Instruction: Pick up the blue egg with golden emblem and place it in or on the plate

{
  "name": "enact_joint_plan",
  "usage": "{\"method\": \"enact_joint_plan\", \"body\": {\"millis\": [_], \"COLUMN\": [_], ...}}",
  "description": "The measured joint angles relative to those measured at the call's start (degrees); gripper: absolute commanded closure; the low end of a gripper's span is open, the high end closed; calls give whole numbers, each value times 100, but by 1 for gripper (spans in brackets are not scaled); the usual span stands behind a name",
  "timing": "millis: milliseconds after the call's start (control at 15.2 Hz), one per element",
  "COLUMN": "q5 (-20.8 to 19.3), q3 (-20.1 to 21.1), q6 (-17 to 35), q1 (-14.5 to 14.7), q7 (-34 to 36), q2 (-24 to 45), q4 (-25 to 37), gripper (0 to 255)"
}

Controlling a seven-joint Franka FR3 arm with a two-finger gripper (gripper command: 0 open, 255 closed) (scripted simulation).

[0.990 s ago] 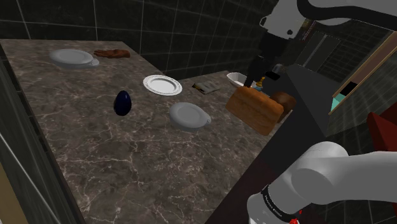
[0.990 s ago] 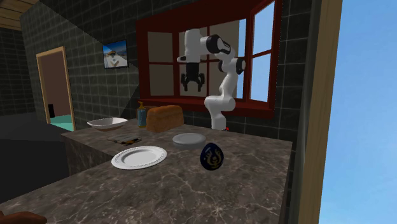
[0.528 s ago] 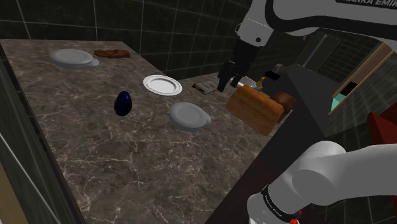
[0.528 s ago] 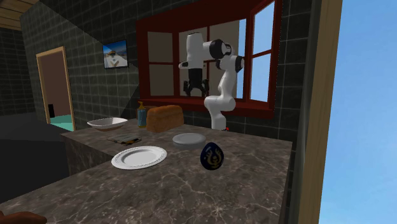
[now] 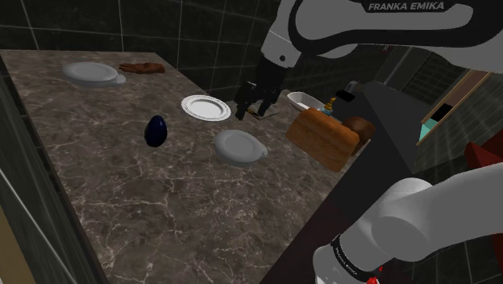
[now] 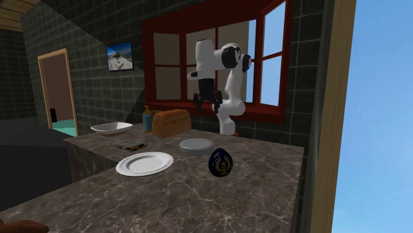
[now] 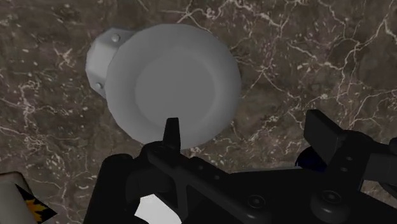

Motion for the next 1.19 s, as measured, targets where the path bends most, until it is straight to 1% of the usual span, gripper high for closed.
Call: {"method": "enact_joint_plan", "body": {"millis": [396,594,858,990,1188], "q5": [121,75,-98,-184,-401], "q3": [361,569,730,787,833], "q6": [791,1157,1558,1751,1988], "q1": [80,150,228,294,428], "q7": [503,854,1241,1432,1741], "q2": [1026,1615,2429,2767,3399], "q4": [516,899,1499,1739,2265], "gripper": [0,0,0,0,0]}}
